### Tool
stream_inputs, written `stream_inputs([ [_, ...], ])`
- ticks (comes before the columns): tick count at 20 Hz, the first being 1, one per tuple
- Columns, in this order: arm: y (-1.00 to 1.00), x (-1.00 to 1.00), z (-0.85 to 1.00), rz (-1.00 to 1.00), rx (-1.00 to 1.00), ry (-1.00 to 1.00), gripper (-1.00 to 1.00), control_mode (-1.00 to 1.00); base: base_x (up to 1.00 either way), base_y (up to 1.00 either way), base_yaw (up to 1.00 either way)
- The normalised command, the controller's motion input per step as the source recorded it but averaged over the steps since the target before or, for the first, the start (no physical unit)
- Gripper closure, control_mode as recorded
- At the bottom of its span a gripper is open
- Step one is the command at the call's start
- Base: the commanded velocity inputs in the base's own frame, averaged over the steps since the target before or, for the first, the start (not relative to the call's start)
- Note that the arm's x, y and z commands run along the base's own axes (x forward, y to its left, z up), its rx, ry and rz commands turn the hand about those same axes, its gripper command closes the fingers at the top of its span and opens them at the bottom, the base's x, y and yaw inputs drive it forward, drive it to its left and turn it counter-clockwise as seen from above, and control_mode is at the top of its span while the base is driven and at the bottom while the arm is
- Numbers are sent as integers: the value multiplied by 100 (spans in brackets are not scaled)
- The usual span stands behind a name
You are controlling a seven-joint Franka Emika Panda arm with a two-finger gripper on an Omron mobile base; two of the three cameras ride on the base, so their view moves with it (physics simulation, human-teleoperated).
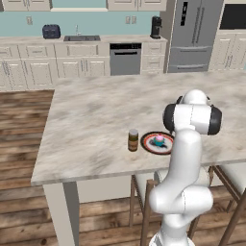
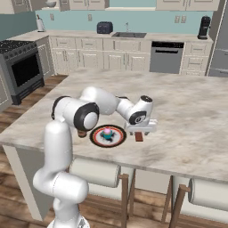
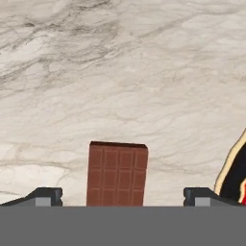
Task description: Take the cinnamon bottle from the cabinet and place it on the dining table, next to the plate with the cupcake. Then take the chocolate from the dining counter and place it on the cupcake plate.
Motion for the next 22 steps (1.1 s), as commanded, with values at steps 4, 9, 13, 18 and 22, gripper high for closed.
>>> stream_inputs([
  [4,1,16,-23,-7,-1,0,-100,-100,0,0,0],
  [9,3,15,-28,-6,-1,0,-100,-100,0,0,0],
  [13,6,13,-28,-5,-1,0,-100,-100,0,0,0],
  [18,5,6,-28,-5,0,0,100,-100,0,0,0],
  [22,24,0,-44,-4,-4,0,100,-100,0,0,0],
])
